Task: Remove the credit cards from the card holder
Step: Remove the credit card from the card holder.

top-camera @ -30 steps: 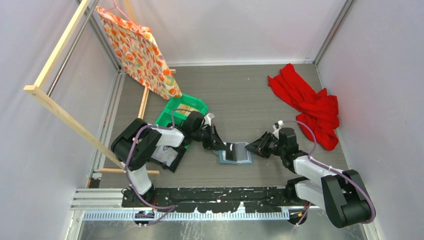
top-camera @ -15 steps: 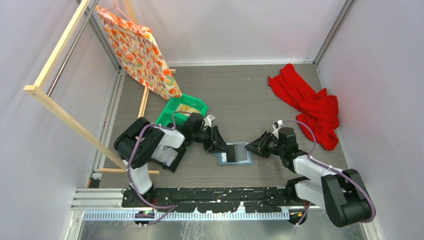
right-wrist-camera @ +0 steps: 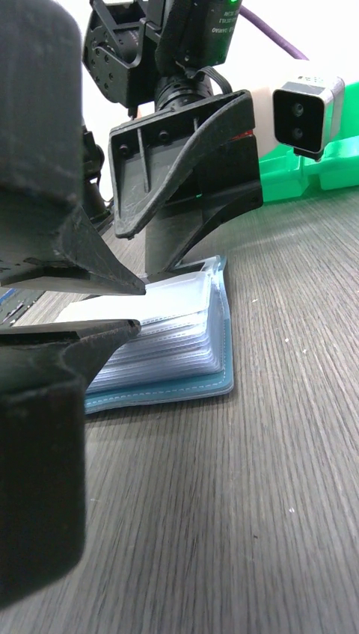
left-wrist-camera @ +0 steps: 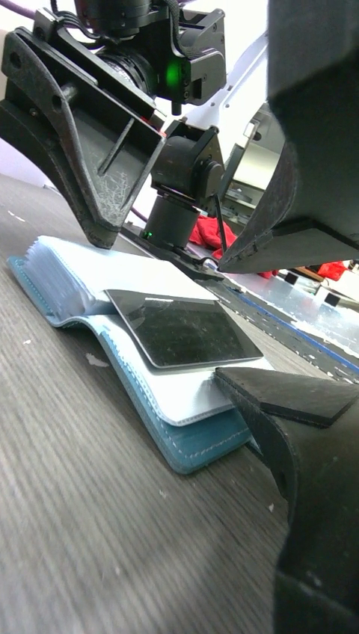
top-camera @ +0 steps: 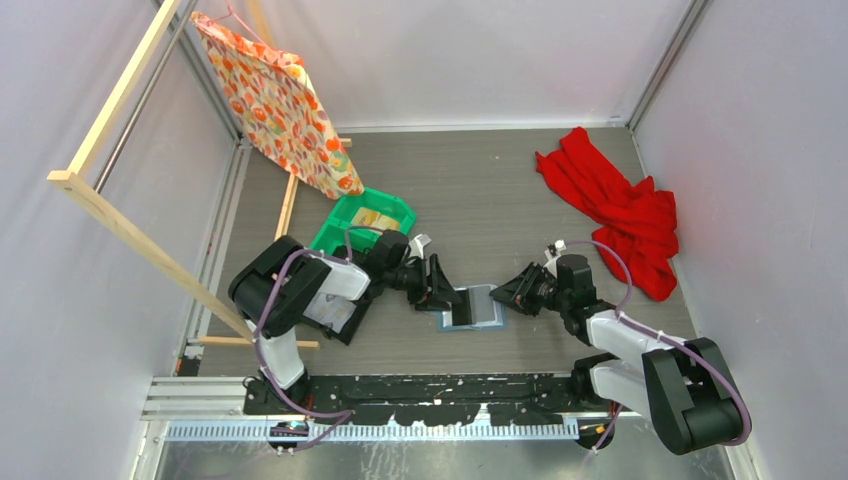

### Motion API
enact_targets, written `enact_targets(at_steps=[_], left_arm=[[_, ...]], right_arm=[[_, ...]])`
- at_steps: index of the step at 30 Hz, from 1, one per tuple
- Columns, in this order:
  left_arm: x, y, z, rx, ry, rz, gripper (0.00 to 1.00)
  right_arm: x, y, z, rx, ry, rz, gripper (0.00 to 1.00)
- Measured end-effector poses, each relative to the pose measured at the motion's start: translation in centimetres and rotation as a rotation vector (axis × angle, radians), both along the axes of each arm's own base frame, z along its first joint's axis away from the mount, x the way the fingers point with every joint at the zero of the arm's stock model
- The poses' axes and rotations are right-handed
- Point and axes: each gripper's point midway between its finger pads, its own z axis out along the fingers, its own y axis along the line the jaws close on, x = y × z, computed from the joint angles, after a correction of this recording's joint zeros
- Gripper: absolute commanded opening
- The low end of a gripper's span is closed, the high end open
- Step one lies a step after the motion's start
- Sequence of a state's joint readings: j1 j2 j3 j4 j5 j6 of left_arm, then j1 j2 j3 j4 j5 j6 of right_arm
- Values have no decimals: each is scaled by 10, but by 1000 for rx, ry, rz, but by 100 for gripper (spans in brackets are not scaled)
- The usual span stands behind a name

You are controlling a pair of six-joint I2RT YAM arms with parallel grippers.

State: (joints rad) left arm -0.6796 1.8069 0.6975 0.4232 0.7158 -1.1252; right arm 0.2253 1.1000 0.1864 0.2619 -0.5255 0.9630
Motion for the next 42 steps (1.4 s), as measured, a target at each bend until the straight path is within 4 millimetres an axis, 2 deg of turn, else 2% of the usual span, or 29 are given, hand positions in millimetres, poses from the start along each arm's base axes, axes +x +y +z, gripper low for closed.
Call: enact_targets(at_steps=[11, 17, 26, 29, 30, 37, 42], left_arm=[[-4, -6, -3, -23, 8, -2, 50], [-4, -8, -4, -43, 1, 0, 42], [-3, -13, -11, -119, 2, 21, 17], [-3, -13, -10, -128, 3, 29, 2], [-3, -14, -10, -130, 2, 32, 1], [-2, -13, -9, -127, -5, 38, 1], [-6, 4, -8, -100, -15, 61, 0]], right_arm=[[0, 0, 0, 0, -1, 2, 25], [0, 0, 0, -2, -3, 4, 25], [0, 0, 0, -4, -6, 6, 25], [0, 0, 0, -4, -6, 6, 25], [0, 0, 0, -4, -5, 7, 25], [1, 1, 0, -2, -2, 10, 24], [1, 1, 0, -2, -2, 10, 24]])
